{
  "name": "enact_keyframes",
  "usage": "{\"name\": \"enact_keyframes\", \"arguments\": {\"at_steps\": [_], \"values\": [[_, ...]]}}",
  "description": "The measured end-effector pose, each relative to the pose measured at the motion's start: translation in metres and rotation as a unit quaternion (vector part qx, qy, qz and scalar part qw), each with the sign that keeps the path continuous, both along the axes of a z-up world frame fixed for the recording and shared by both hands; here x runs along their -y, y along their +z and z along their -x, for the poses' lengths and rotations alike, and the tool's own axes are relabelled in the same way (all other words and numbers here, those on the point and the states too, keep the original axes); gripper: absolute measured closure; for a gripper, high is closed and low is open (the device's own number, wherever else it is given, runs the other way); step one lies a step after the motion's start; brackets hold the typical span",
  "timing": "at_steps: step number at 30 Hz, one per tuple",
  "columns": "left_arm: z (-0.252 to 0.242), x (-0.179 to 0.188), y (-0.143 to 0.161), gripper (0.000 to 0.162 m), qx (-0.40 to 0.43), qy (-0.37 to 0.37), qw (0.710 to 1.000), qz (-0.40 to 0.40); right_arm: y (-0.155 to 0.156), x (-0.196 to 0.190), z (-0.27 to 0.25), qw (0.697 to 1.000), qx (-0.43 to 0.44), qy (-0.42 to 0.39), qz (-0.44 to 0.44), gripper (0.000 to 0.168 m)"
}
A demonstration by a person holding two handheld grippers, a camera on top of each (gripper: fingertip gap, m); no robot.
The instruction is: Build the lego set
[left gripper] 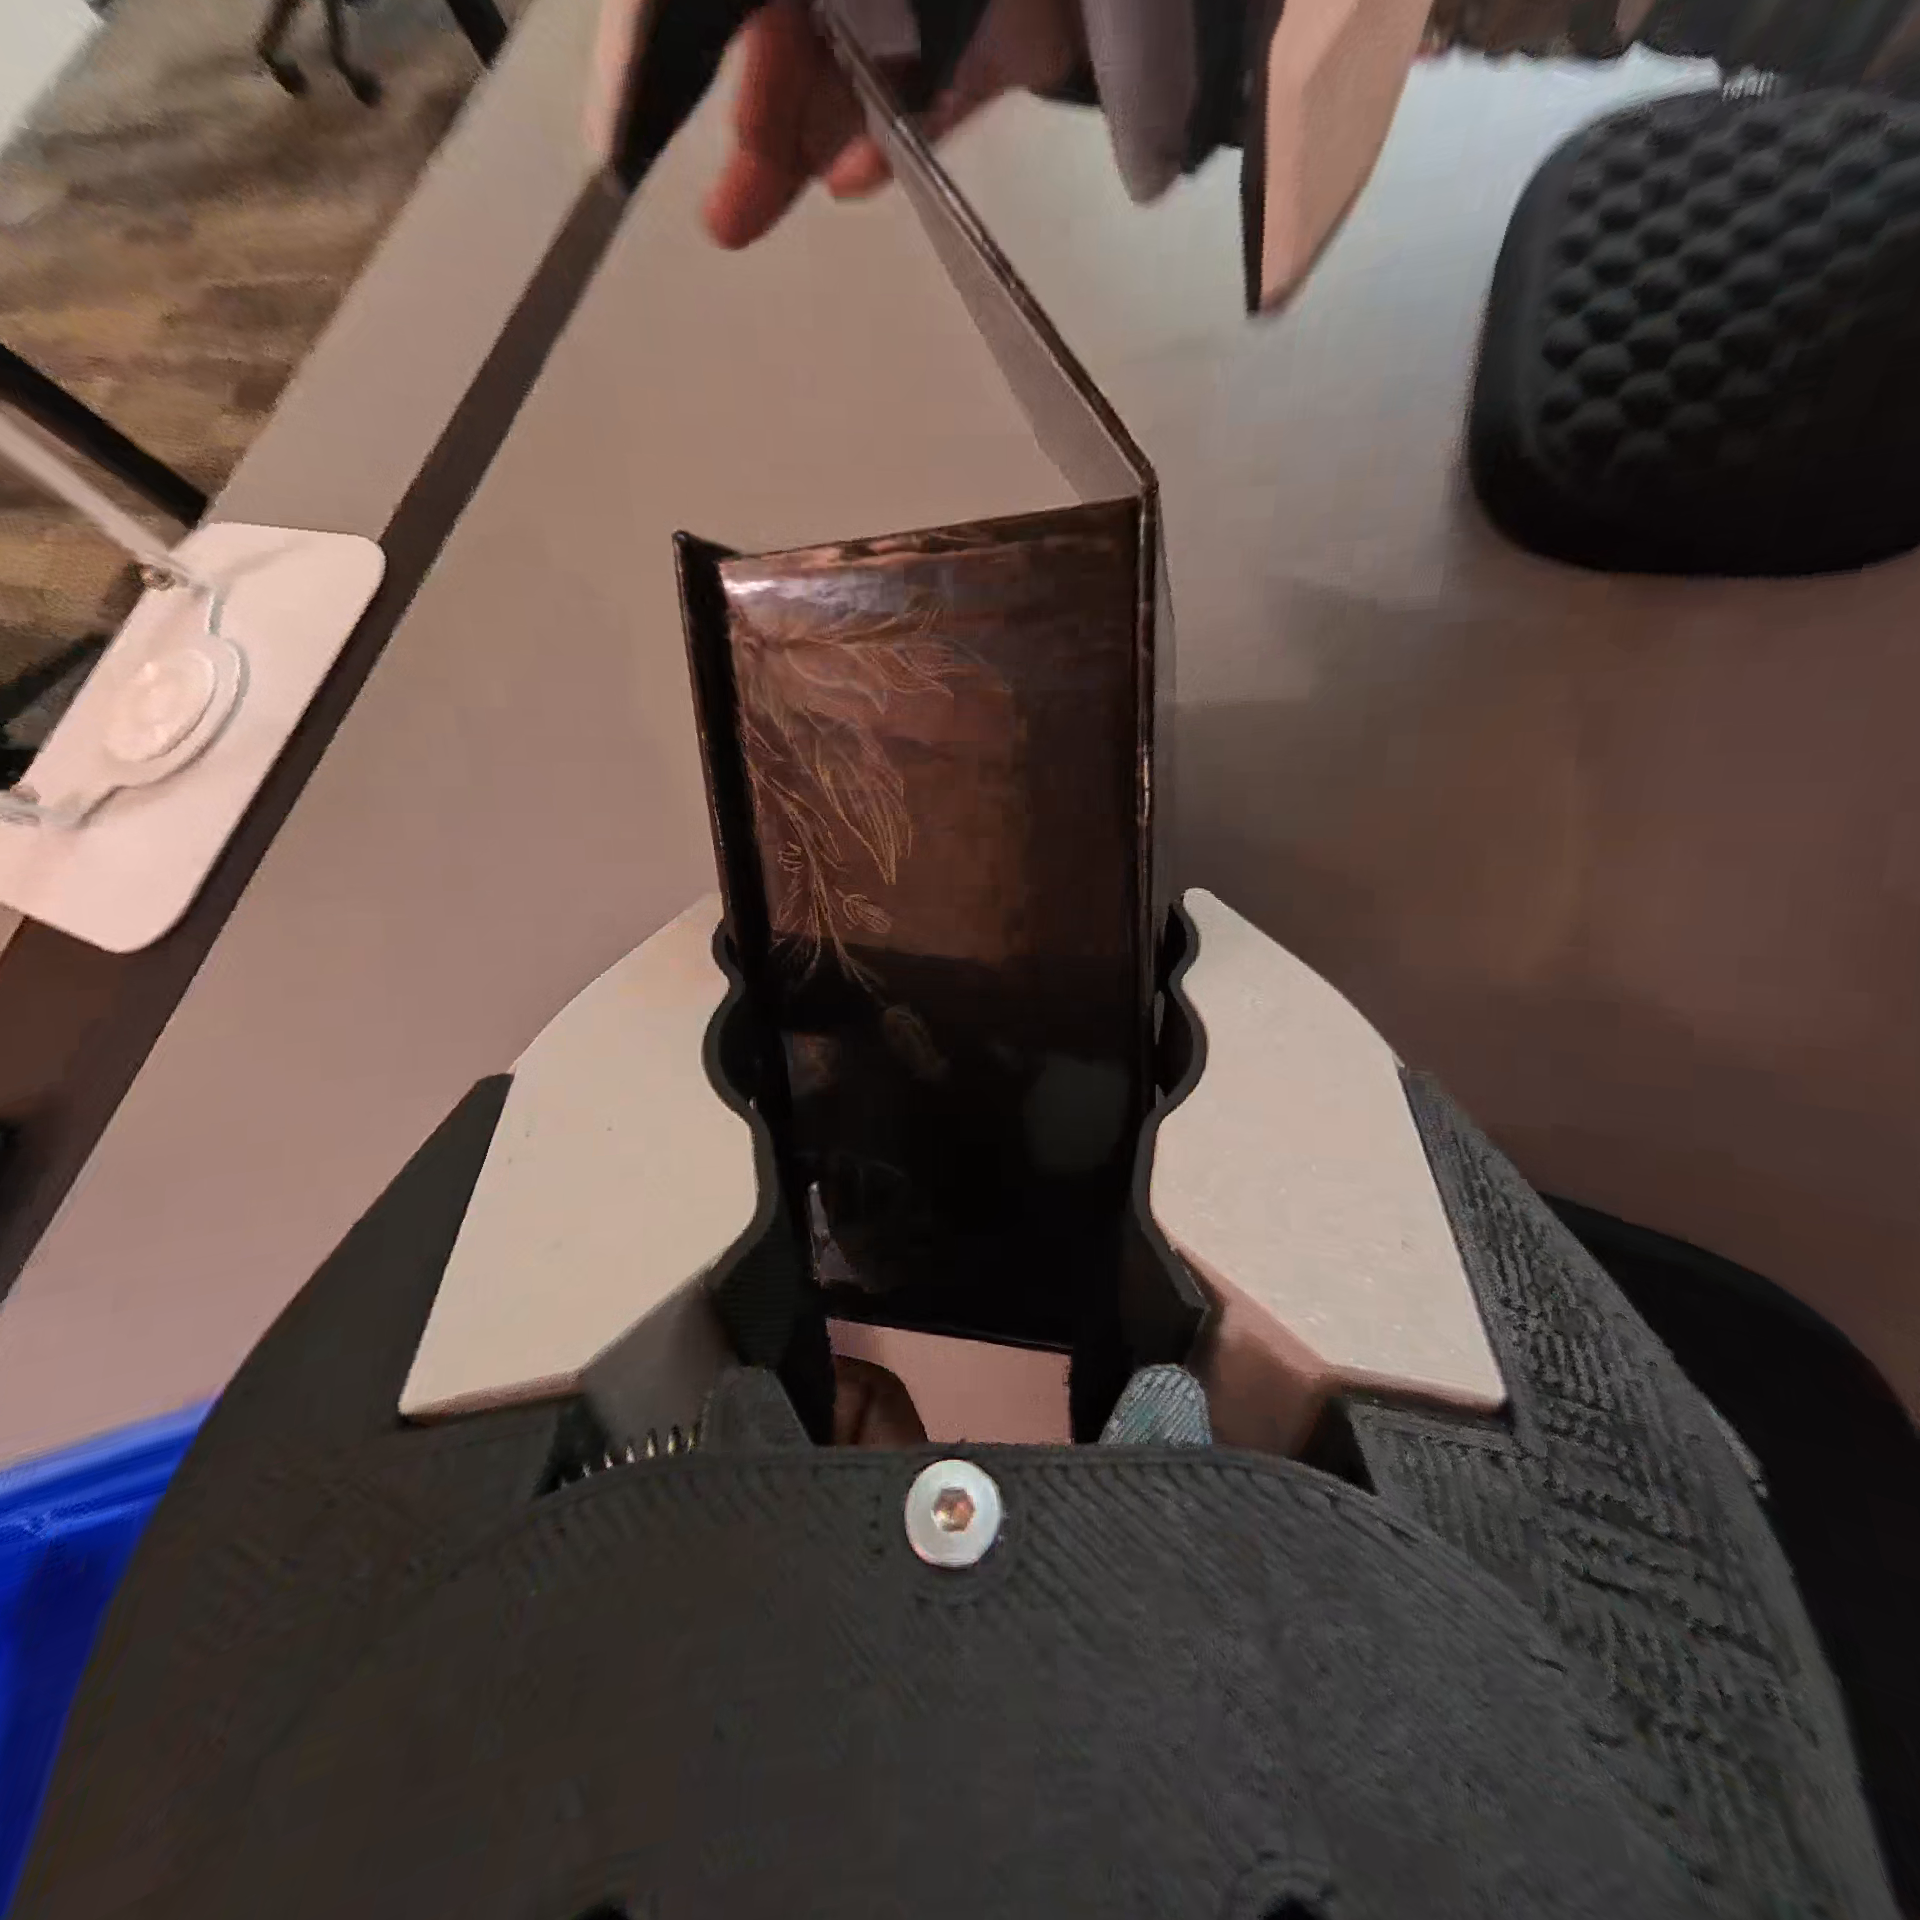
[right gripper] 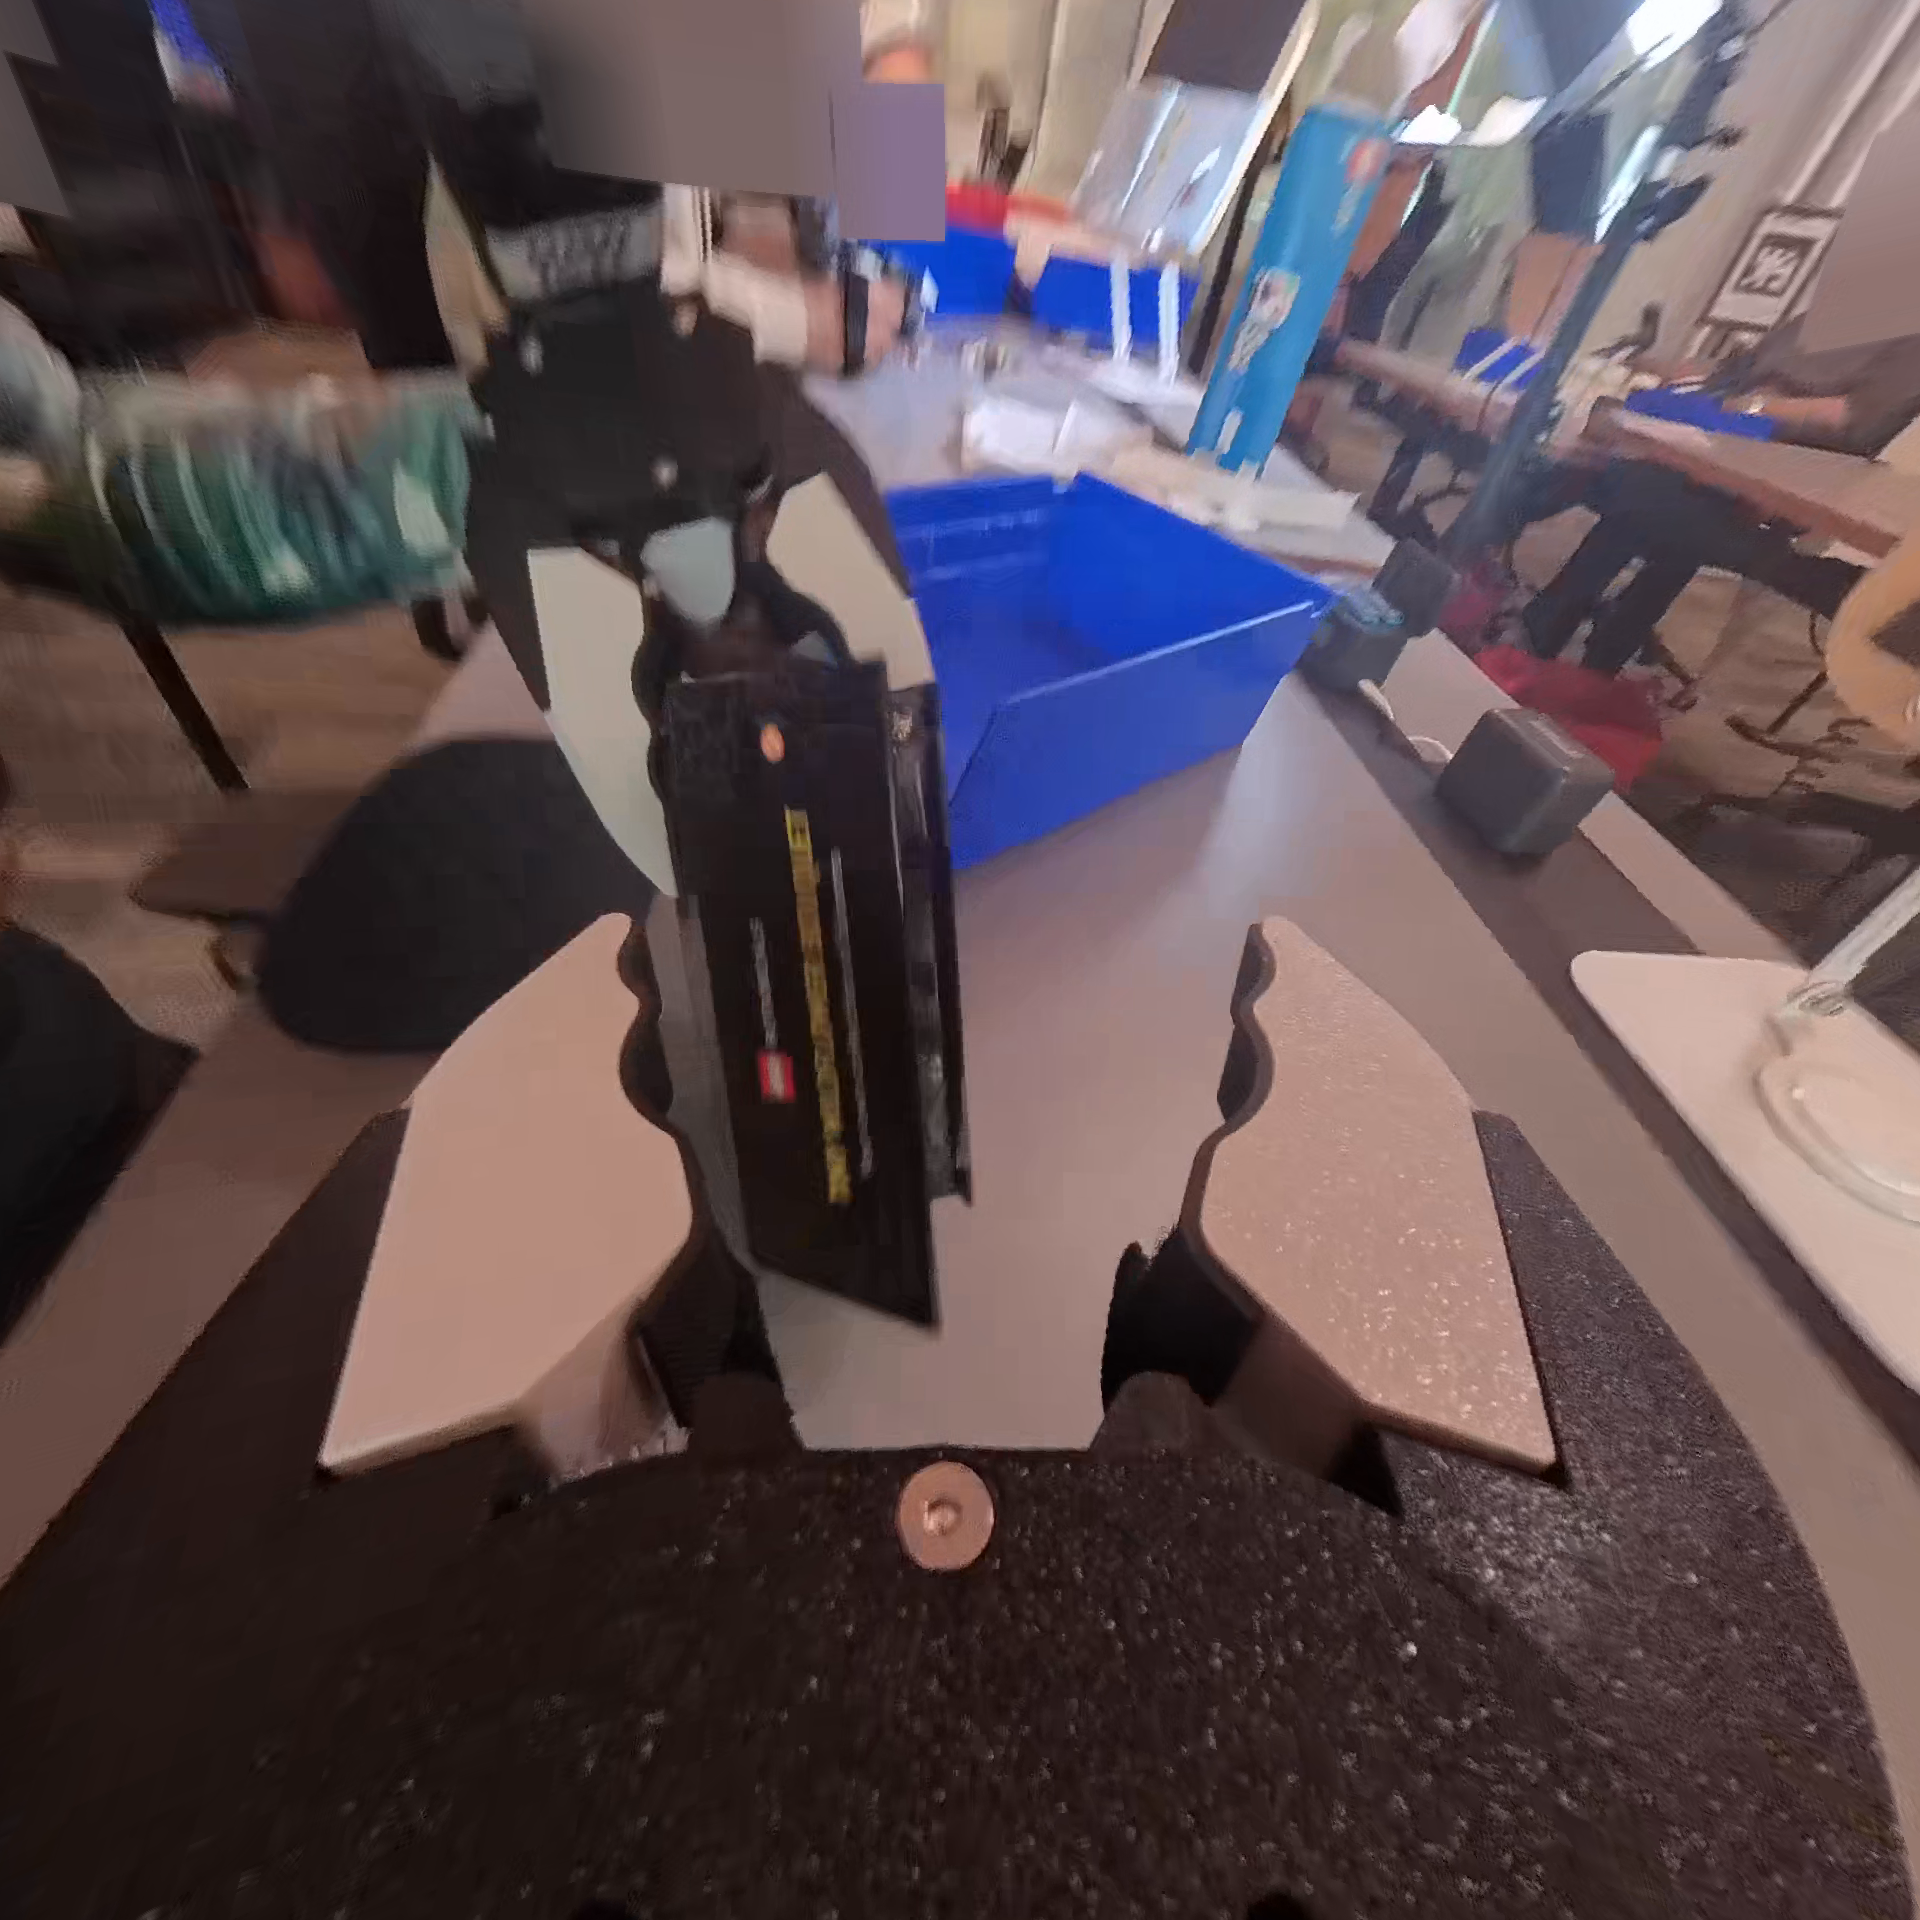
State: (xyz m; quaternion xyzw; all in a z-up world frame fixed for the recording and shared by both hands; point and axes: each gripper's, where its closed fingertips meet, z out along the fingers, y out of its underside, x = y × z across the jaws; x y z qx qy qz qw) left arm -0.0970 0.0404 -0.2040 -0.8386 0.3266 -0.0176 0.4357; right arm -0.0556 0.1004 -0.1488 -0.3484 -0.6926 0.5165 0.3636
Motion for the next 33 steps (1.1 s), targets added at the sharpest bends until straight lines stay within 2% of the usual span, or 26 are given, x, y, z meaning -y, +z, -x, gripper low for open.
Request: {"name": "enact_keyframes", "arguments": {"at_steps": [2,4,7,9,11,13,16,18,21,26,31,32,33], "values": [[0.007,0.009,0.000,0.086,0.030,0.015,0.999,-0.038,-0.008,-0.007,-0.011,0.996,-0.010,-0.001,0.084,0.063],[0.013,0.017,-0.001,0.086,0.058,0.030,0.996,-0.069,-0.034,-0.006,-0.018,0.991,0.006,0.001,0.131,0.065],[0.017,0.025,-0.004,0.086,0.090,0.044,0.989,-0.108,-0.078,0.013,-0.015,0.993,0.045,0.013,0.113,0.071],[0.017,0.029,-0.008,0.086,0.109,0.044,0.985,-0.126,-0.087,0.030,-0.007,0.995,0.050,0.033,0.078,0.076],[0.013,0.032,-0.013,0.086,0.128,0.040,0.983,-0.129,-0.084,0.041,0.005,0.995,0.050,0.047,0.072,0.080],[0.009,0.032,-0.018,0.086,0.142,0.038,0.981,-0.124,-0.080,0.049,0.016,0.994,0.046,0.065,0.074,0.091],[0.011,0.029,-0.036,0.087,0.151,0.057,0.983,-0.091,-0.074,0.045,0.019,0.997,0.028,0.056,0.043,0.093],[0.009,0.026,-0.048,0.088,0.129,0.055,0.988,-0.064,-0.074,0.041,0.014,0.998,0.038,0.049,0.011,0.093],[0.002,0.015,-0.051,0.088,0.115,0.042,0.990,-0.064,-0.077,0.029,0.004,0.997,0.062,0.028,-0.027,0.093],[-0.019,-0.003,-0.073,0.089,0.138,0.020,0.990,-0.006,-0.080,0.013,-0.016,0.995,0.101,0.002,-0.016,0.093],[-0.028,-0.009,-0.075,0.086,0.149,0.002,0.989,0.008,-0.080,0.009,-0.023,0.996,0.094,-0.007,0.000,0.093],[-0.028,-0.009,-0.075,0.085,0.150,-0.001,0.989,0.008,-0.080,0.009,-0.023,0.996,0.092,-0.007,0.001,0.093],[-0.028,-0.010,-0.072,0.077,0.156,-0.005,0.988,0.001,-0.079,0.009,-0.023,0.996,0.090,-0.006,0.004,0.093]]}}
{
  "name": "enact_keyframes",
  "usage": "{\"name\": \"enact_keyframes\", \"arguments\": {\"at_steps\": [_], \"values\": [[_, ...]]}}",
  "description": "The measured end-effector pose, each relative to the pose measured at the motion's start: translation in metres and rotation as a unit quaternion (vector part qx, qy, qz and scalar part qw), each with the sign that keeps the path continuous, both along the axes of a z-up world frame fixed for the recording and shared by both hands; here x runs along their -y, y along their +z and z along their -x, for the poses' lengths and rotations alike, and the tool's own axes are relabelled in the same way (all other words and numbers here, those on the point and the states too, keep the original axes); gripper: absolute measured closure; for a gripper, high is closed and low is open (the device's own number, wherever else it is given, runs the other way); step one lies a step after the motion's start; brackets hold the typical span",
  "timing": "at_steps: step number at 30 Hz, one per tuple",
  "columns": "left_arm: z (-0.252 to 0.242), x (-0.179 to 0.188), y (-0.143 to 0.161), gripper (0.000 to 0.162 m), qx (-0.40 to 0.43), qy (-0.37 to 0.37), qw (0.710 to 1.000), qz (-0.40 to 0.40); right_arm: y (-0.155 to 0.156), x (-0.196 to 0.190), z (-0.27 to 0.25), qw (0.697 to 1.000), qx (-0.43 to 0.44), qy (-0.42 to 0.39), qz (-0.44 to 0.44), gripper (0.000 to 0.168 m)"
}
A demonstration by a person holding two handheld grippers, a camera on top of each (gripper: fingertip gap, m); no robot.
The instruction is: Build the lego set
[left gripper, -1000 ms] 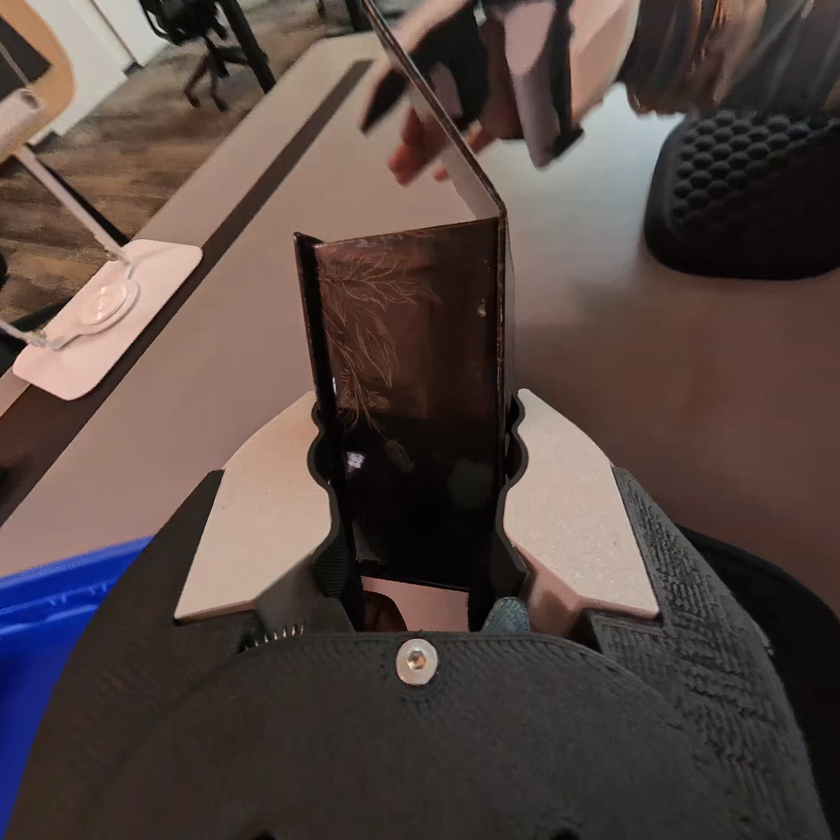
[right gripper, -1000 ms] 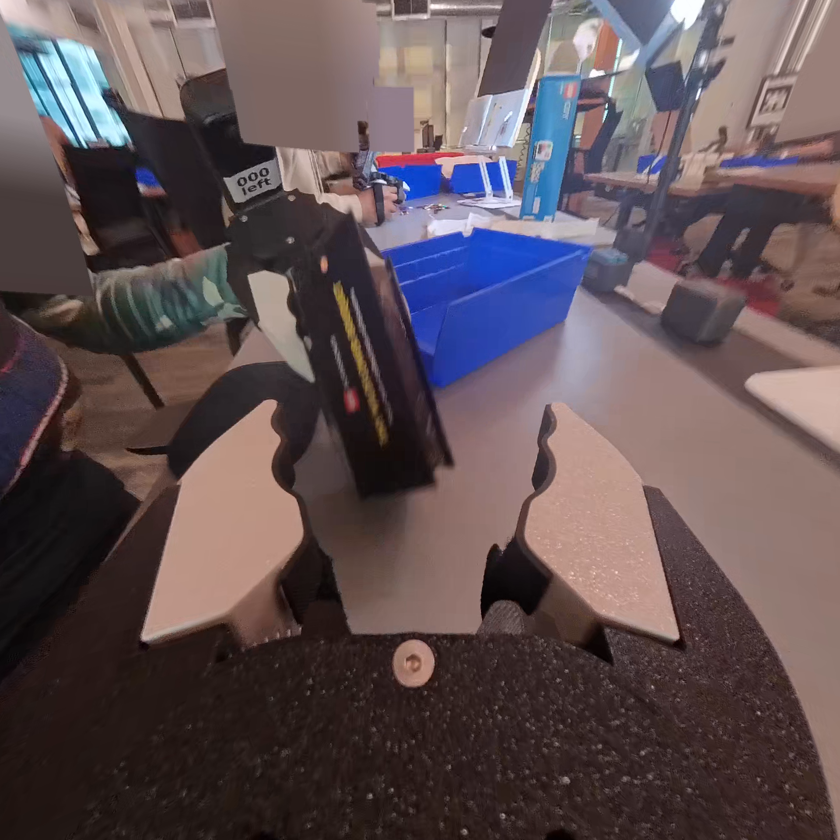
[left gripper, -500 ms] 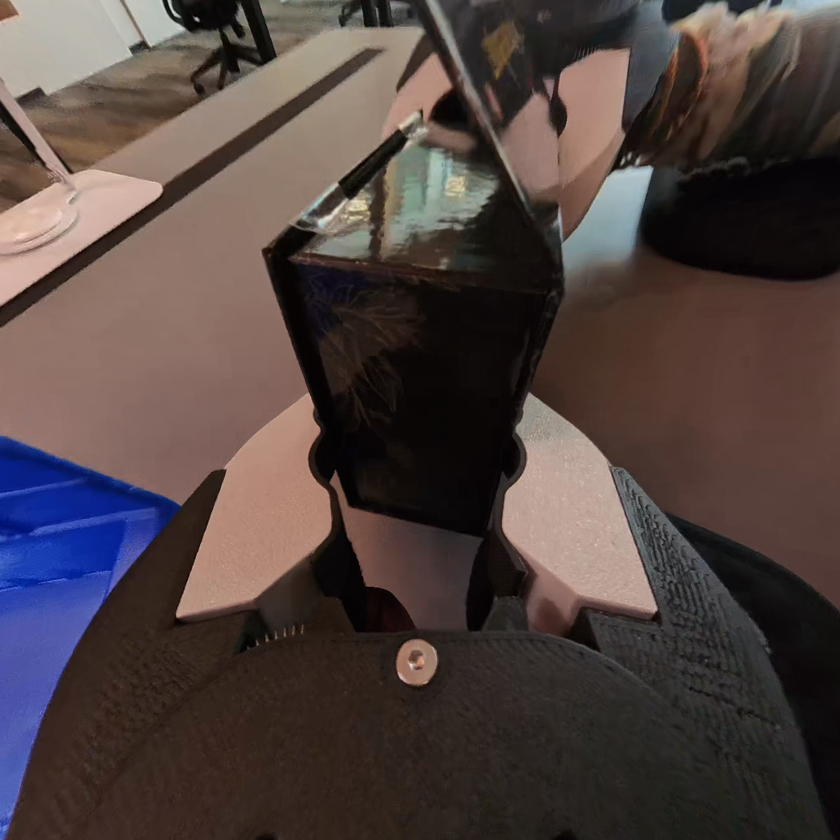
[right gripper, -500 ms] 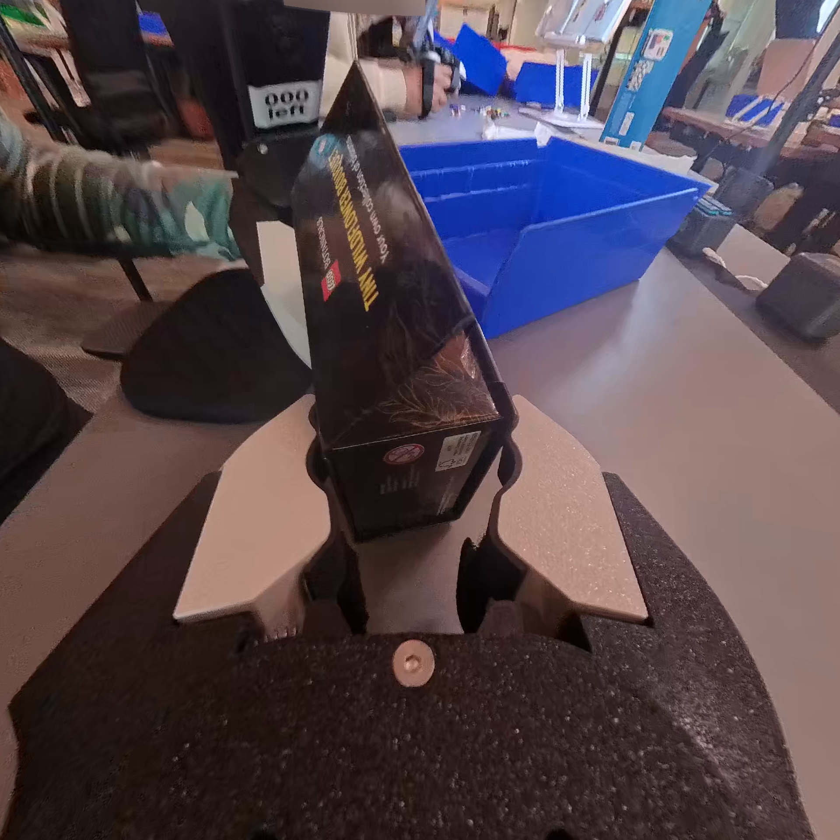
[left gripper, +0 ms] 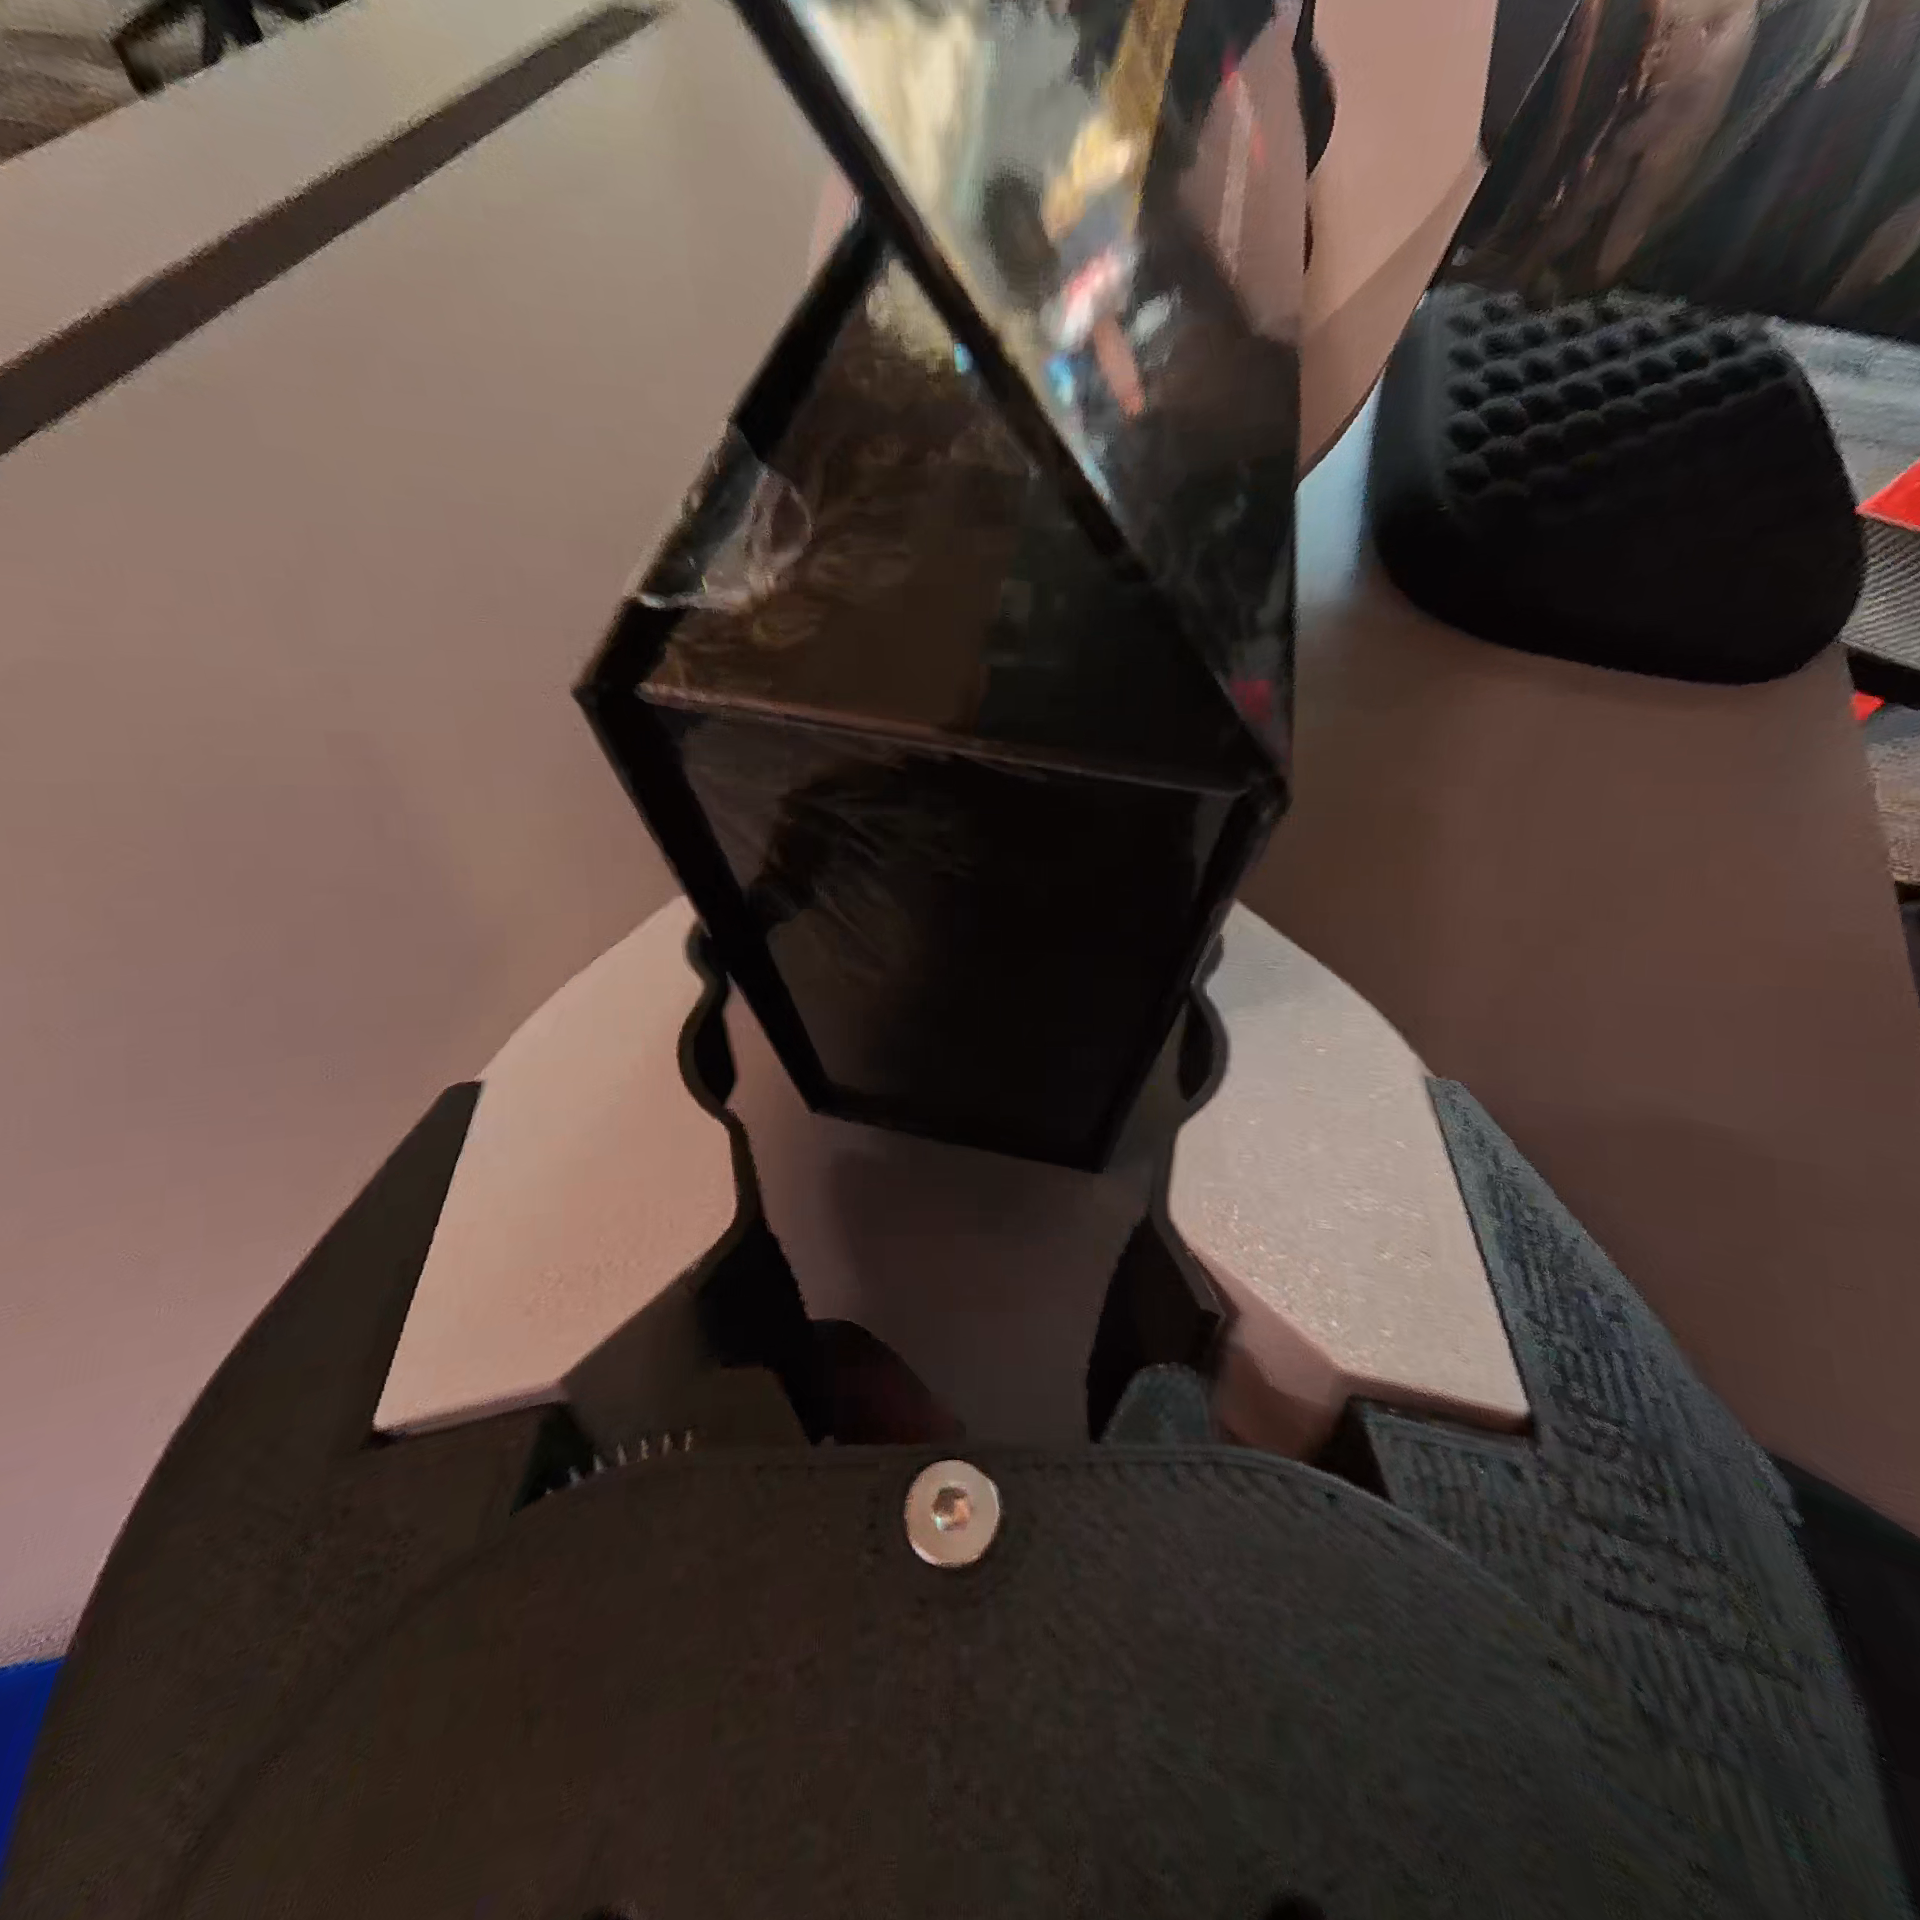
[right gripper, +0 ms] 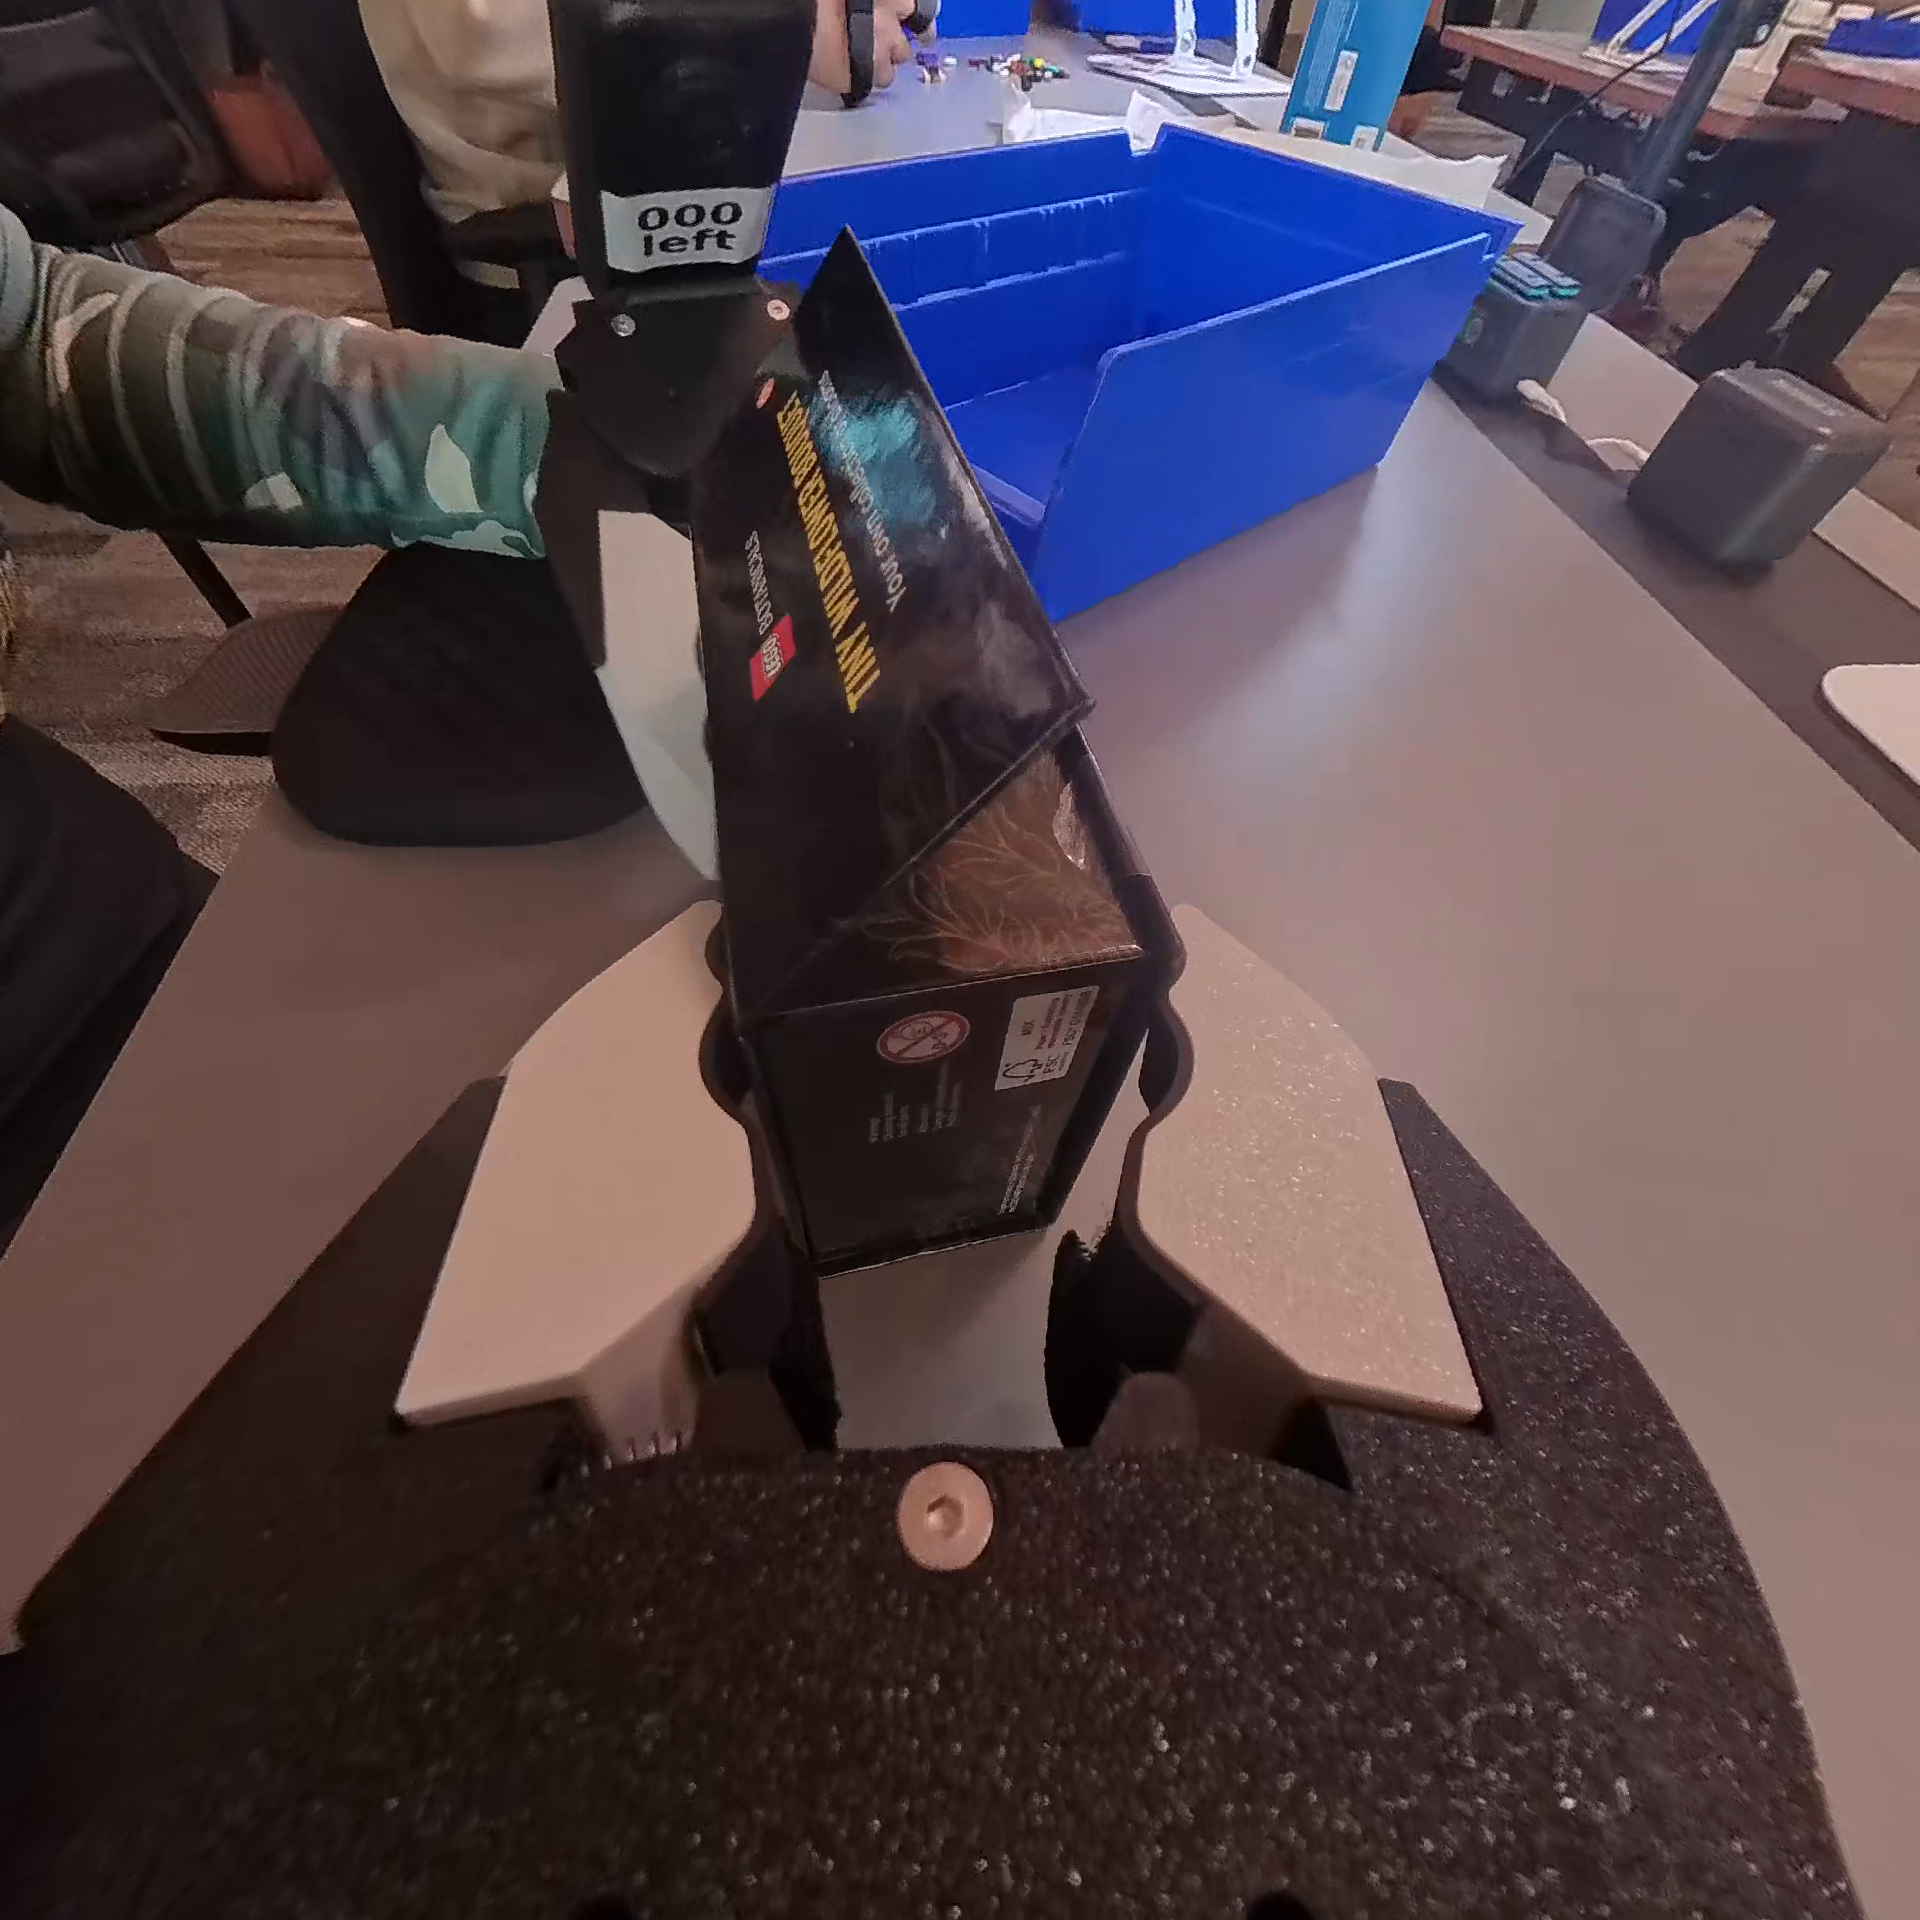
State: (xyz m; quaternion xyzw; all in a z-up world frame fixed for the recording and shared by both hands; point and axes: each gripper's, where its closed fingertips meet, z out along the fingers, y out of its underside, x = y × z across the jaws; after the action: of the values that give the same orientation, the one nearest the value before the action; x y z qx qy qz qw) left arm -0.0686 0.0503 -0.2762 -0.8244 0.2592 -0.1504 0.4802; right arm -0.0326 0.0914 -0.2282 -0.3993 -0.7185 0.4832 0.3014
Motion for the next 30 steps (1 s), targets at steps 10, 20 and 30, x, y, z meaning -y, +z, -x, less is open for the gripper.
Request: {"name": "enact_keyframes", "arguments": {"at_steps": [10,20,30], "values": [[-0.007,-0.011,0.020,0.080,0.031,-0.016,0.997,-0.068,0.021,-0.005,-0.001,0.997,-0.048,-0.002,0.058,0.083],[-0.007,-0.011,0.020,0.080,0.031,-0.014,0.997,-0.068,0.052,0.002,-0.016,0.997,-0.023,0.020,0.068,0.135],[-0.007,-0.011,0.020,0.080,0.031,-0.013,0.997,-0.068,0.057,0.043,-0.051,0.989,-0.107,0.069,0.070,0.152]]}}
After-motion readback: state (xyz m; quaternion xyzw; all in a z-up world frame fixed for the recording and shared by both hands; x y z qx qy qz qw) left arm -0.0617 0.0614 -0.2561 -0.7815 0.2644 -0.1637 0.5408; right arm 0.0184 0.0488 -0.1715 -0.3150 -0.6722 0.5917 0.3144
